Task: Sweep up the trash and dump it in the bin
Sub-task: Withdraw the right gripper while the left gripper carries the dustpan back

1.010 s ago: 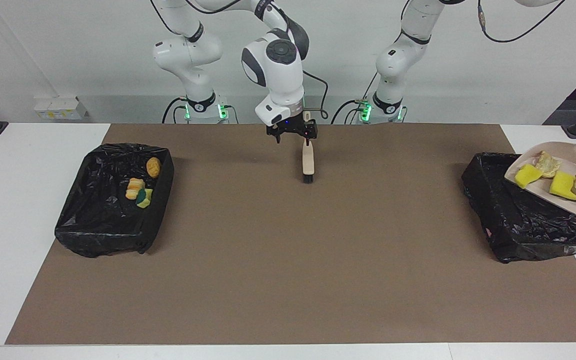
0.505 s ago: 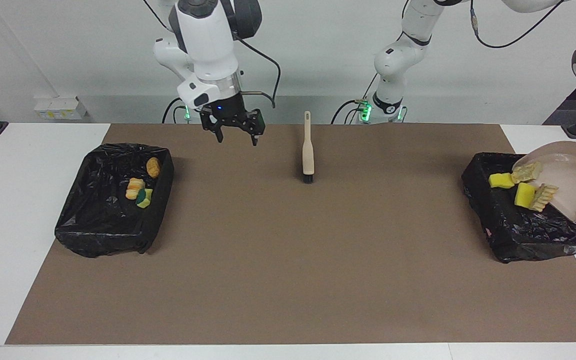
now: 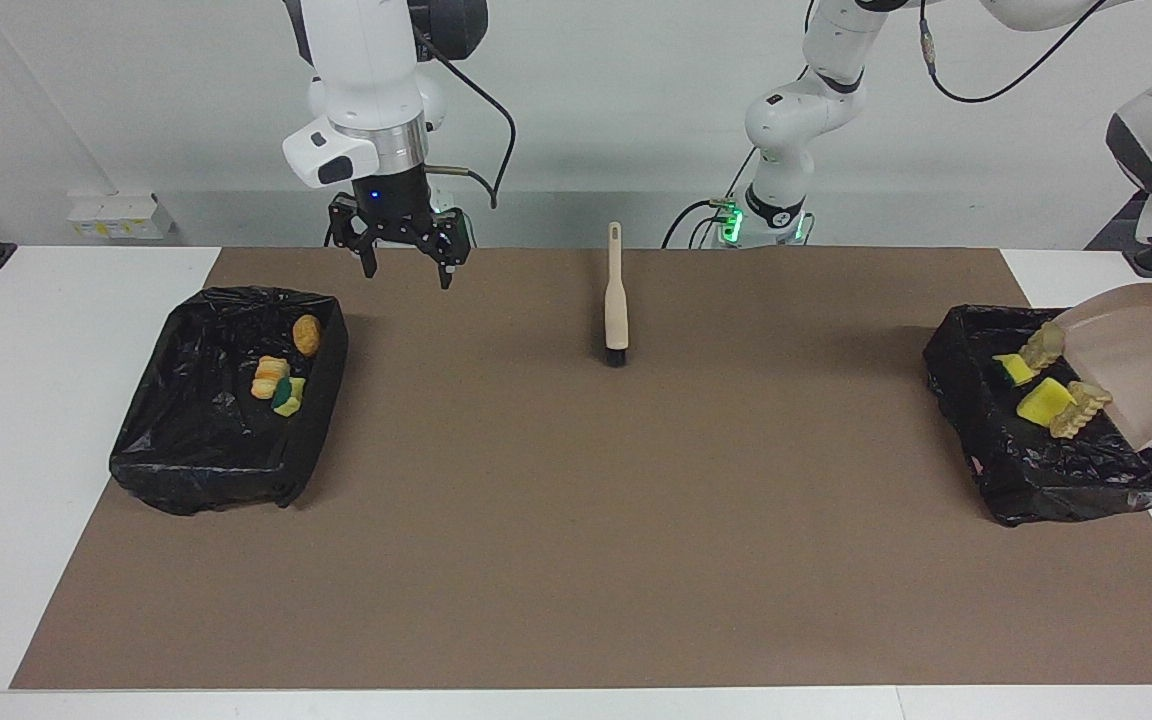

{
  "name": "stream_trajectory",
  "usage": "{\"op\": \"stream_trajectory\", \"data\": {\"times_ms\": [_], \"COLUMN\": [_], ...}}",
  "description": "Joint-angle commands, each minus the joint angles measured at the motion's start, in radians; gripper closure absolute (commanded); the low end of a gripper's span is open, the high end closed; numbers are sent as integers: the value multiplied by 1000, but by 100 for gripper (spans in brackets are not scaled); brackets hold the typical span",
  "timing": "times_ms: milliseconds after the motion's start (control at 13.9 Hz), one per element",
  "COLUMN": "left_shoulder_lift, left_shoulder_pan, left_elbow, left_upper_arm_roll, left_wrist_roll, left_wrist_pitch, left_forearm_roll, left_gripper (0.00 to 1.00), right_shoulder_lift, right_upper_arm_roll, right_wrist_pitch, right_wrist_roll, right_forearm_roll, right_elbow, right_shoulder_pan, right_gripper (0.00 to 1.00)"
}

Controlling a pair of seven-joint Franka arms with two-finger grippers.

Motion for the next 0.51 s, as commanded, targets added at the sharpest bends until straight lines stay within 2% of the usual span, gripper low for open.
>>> {"op": "stream_trajectory", "data": {"times_ms": [0, 144, 361, 433], "left_shoulder_lift": [-12, -14, -20, -41], "left_shoulder_pan": [-59, -113, -193, -196], "left_elbow": [57, 108, 170, 173], "left_upper_arm_roll": [10, 9, 3, -1], "left_wrist_roll": [45, 46, 42, 34], "left_wrist_pitch": [-96, -193, -329, -372], "left_forearm_roll": [26, 15, -81, -163], "left_gripper": [100, 100, 100, 100], "right_shoulder_lift": [21, 25, 15, 15], "right_upper_arm_roll": [2, -24, -233, -245], "right_wrist_pitch": [-66, -70, -122, -122], "right_wrist_roll": [-75, -138, -229, -252], "right_forearm_roll": [-24, -23, -4, 0], "right_elbow": [82, 91, 105, 105], "right_shoulder_pan": [-25, -19, 99, 99], "right_gripper": [0, 0, 0, 0]}}
